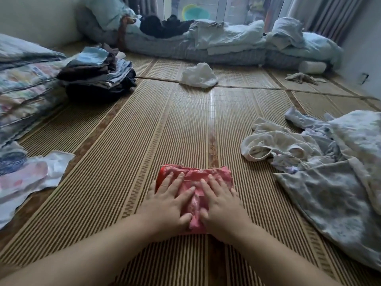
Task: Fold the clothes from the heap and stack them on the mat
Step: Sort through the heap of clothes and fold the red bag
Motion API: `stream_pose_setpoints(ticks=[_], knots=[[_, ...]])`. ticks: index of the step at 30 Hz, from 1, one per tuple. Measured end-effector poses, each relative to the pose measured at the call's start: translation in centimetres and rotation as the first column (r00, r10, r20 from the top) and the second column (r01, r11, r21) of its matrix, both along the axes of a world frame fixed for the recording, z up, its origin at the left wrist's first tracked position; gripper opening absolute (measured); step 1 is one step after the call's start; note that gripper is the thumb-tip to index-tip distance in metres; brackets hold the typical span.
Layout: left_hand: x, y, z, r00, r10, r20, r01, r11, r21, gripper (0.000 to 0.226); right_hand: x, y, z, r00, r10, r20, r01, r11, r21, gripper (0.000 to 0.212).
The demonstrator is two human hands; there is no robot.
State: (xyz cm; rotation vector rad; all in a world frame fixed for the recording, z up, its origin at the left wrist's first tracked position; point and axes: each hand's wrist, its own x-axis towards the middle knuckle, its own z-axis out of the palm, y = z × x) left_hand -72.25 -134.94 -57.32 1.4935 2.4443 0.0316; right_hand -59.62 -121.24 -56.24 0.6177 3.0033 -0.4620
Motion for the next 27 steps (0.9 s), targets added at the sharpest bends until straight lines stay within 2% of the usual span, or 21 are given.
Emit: stream_pose_setpoints(ticks=[2,4,12,15,20,25,27], knots=[[-1.0,0.6,-0.1,0.999,0.052,0.004,-0.051,0.998,-0.040,0.080,-1.2,0.7,-1.2,0.989,-0.090,0.115,0.089,0.996,0.011,0.078],[-2.7,0.9,-0.2,0.996,0.088,-0.006,-0.089,0.994,-0.062,0.088,-2.9,1.7,-1.9,0.988,-0.094,0.120,0.092,0.996,0.023,0.084],[-12.3,1.2,-1.2,0.979,0.203,-0.034,-0.205,0.976,-0.077,0.099,-14.9,4.0,-3.0,0.995,0.057,0.079,-0.062,0.996,0.068,0.090],[-16.5,0.7,-1.4,0.967,0.254,-0.018,-0.254,0.959,-0.128,0.100,-20.0,3.8,-3.4,0.990,0.120,0.075,-0.126,0.989,0.079,0.088],[-23.2,-1.3,-0.9,0.950,0.304,-0.074,-0.313,0.927,-0.208,0.099,-27.7,2.4,-3.6,0.975,0.208,0.078,-0.215,0.973,0.084,0.086],[-24.6,-0.9,0.4,0.945,0.317,-0.085,-0.328,0.904,-0.275,0.095,-29.3,2.2,-3.0,0.969,0.218,0.117,-0.227,0.972,0.067,0.085],[-23.3,-0.3,1.4,0.930,0.363,-0.059,-0.366,0.899,-0.239,0.094,-27.7,2.5,-2.2,0.970,0.220,0.101,-0.224,0.974,0.036,0.086]])
